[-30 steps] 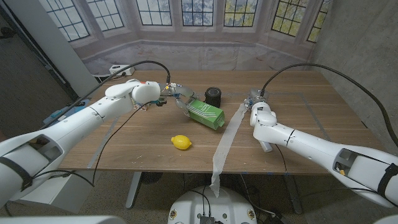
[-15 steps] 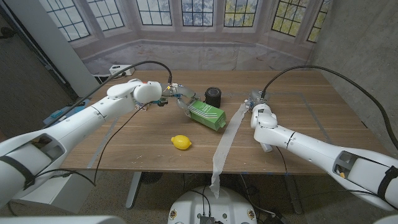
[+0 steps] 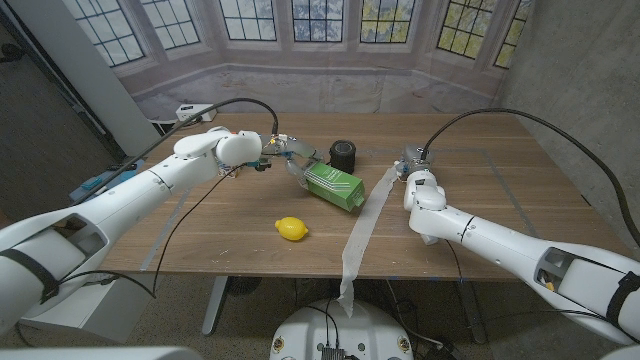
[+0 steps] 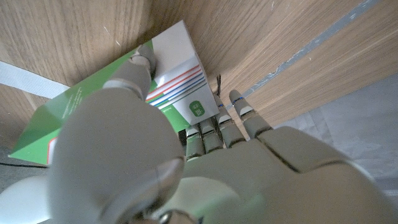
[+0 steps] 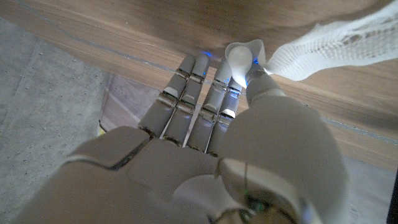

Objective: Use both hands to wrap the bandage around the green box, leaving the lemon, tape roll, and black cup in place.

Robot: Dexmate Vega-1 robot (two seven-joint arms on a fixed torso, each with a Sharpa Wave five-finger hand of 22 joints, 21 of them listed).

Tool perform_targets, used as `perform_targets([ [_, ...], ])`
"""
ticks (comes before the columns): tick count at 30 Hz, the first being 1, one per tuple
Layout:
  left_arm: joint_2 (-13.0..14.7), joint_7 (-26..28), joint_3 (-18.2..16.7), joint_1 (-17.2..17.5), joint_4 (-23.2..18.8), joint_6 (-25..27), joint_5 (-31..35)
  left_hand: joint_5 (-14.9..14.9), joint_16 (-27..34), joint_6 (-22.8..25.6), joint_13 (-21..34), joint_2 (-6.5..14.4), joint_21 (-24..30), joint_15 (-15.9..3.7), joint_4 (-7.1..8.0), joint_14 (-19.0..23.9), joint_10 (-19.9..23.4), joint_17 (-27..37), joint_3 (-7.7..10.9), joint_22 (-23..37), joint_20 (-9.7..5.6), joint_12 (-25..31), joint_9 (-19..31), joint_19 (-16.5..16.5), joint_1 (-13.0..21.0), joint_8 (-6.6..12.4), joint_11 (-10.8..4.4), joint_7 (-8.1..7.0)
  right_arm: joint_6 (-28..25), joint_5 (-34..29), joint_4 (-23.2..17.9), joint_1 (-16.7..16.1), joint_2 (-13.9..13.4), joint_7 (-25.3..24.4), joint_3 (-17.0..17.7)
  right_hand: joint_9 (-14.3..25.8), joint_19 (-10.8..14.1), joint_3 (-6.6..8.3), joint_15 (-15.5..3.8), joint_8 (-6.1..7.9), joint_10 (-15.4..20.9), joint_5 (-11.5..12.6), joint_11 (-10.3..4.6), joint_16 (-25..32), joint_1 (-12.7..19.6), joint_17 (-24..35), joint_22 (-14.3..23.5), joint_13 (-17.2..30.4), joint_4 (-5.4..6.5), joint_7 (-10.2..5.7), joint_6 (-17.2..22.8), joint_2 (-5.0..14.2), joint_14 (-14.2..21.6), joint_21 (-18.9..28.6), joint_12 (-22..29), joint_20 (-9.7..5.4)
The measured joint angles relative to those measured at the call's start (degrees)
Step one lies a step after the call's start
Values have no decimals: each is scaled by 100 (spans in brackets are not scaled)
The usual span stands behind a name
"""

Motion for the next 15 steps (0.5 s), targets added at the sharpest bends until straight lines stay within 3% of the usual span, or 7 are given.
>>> perform_targets([
  [15, 12, -15, -3, 23, -124, 10, 11, -1, 0, 0, -2, 0, 0, 21, 0, 21, 0, -1, 0, 0, 0, -1, -28, 0, 0, 3, 0, 0, 15, -126, -208, -166, -55, -191, 114, 10, -1, -1, -27, 0, 21, -1, -20, 0, 98, -1, -1, 84, 0, -18, 62, -10, 103, 0, 67, 0],
])
